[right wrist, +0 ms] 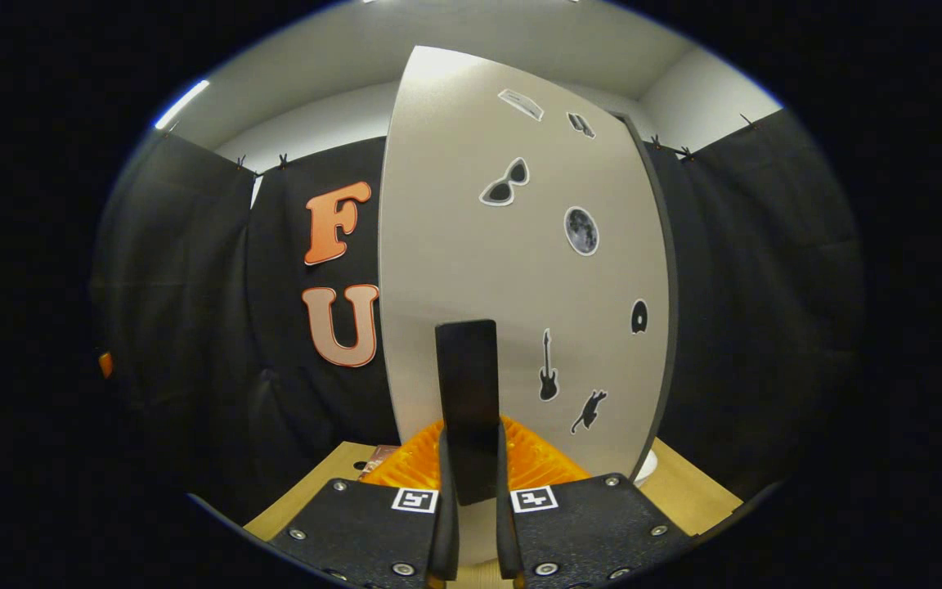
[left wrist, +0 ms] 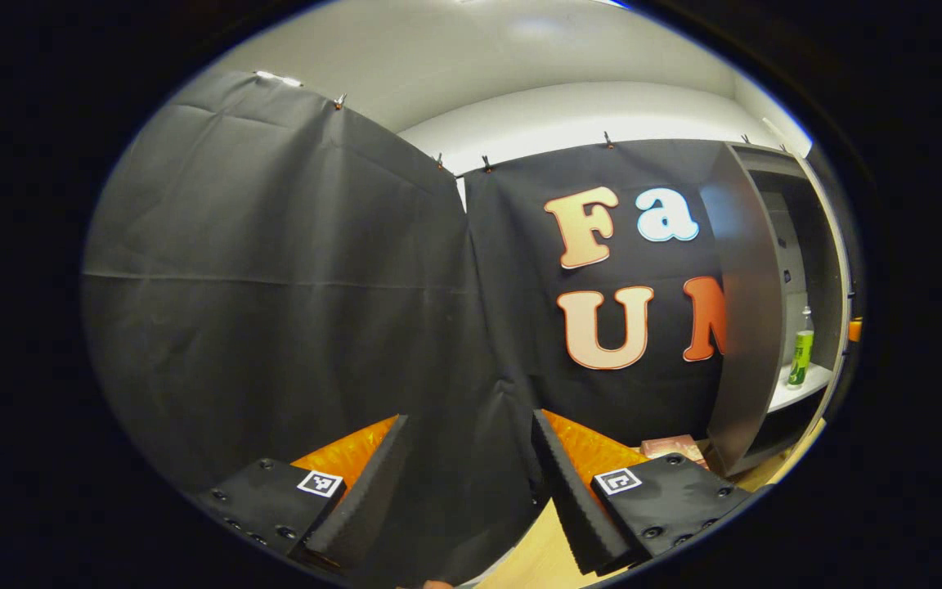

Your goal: Open the cabinet door with the right hand, grasp the bottle in the cabinet with the left hand and place it on the coaster, then close the cabinet door with the right hand.

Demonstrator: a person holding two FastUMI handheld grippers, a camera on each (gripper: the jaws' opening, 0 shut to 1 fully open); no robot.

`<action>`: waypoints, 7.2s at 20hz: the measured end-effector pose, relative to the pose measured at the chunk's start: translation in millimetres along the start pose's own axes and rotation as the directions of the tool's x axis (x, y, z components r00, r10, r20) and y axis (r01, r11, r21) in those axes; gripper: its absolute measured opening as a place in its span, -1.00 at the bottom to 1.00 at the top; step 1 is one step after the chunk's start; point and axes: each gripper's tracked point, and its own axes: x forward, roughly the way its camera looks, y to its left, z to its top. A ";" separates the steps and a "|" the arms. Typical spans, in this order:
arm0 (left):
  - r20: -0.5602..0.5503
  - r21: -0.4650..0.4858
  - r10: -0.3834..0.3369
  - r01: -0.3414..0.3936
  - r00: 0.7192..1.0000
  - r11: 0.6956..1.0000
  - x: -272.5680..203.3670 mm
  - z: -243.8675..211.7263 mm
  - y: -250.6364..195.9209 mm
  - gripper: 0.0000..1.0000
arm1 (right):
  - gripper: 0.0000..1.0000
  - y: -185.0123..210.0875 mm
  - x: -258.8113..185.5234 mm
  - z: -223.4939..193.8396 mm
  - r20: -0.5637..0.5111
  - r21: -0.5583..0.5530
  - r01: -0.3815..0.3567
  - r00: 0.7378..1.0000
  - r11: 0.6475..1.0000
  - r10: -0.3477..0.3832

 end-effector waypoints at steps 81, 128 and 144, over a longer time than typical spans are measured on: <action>-0.135 -0.081 -0.619 0.614 0.774 0.785 77.4 -35.7 -755.0 0.93 | 0.87 -192.9 -38.5 -6.8 -0.040 0.058 0.336 0.942 0.940 -0.334; -0.332 -0.144 -0.496 0.476 0.803 0.867 -87.8 -316.1 -455.7 0.64 | 0.87 -120.1 -74.8 -10.3 -0.052 -0.004 0.312 0.949 0.950 -0.312; -0.363 -0.174 -0.491 0.460 0.792 0.871 -106.7 -376.0 -457.5 0.68 | 0.75 -104.8 -60.9 -13.6 -0.085 -0.027 0.300 0.950 0.954 -0.301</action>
